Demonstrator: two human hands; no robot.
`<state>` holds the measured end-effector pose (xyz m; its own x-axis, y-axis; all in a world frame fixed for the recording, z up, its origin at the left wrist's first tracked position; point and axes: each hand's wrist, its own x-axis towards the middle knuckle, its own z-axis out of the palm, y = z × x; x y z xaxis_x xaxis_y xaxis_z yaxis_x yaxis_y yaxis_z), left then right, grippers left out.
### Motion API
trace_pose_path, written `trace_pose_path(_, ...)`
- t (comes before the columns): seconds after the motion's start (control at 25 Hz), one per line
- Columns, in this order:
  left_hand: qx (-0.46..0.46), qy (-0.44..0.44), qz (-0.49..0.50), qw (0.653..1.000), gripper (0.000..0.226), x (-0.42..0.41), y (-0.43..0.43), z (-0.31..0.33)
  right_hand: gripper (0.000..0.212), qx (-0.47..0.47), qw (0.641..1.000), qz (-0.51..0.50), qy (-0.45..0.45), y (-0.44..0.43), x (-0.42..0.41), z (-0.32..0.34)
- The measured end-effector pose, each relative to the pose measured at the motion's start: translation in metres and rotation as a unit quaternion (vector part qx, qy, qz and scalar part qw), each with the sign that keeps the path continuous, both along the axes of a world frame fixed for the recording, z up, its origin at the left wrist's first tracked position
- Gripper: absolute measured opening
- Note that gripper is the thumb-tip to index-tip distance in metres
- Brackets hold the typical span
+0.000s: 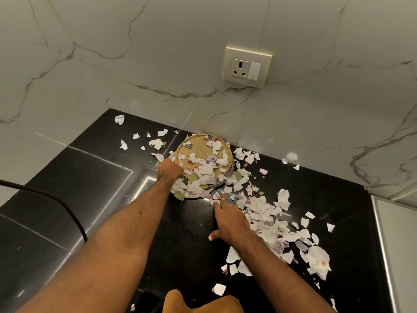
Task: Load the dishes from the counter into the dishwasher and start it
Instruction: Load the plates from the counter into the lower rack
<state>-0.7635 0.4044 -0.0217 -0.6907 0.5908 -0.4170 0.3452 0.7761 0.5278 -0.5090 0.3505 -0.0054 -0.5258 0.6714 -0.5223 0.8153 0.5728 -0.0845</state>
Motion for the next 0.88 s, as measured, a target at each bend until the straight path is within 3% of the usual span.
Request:
trace_pose_path(0.24,0.075,-0.139,0.083,0.984,0.014,0.002,-0.009,0.008,0.114,-0.011,1.000,0.007,-0.010,0.001,-0.004,0.003)
trace_pose_path(0.36,0.131,-0.280,0.129,0.942,0.014,0.005,-0.021,0.012,0.113,-0.014,0.999,-0.008,0.029,-0.002,0.004,0.001)
trace_pose_path(0.48,0.178,-0.365,0.174,0.897,0.009,0.011,-0.039,0.019,0.097,-0.025,0.993,-0.033,0.106,-0.005,0.022,-0.002)
trace_pose_path(0.6,0.186,-0.401,0.195,0.875,0.015,0.013,-0.055,0.027,0.078,-0.092,0.950,-0.132,0.267,-0.008,0.047,0.000)
trace_pose_path(0.72,0.198,-0.446,0.191,0.852,0.020,0.020,-0.067,0.039,0.053,-0.053,0.887,-0.196,0.416,-0.015,0.065,0.017)
trace_pose_path(0.8,0.215,-0.466,0.161,0.843,0.024,0.030,-0.074,0.053,0.046,-0.027,0.855,-0.194,0.480,-0.018,0.069,0.032)
trace_pose_path(0.88,0.232,-0.480,0.136,0.835,0.024,0.041,-0.080,0.058,0.043,-0.042,0.849,-0.146,0.505,-0.019,0.068,0.045)
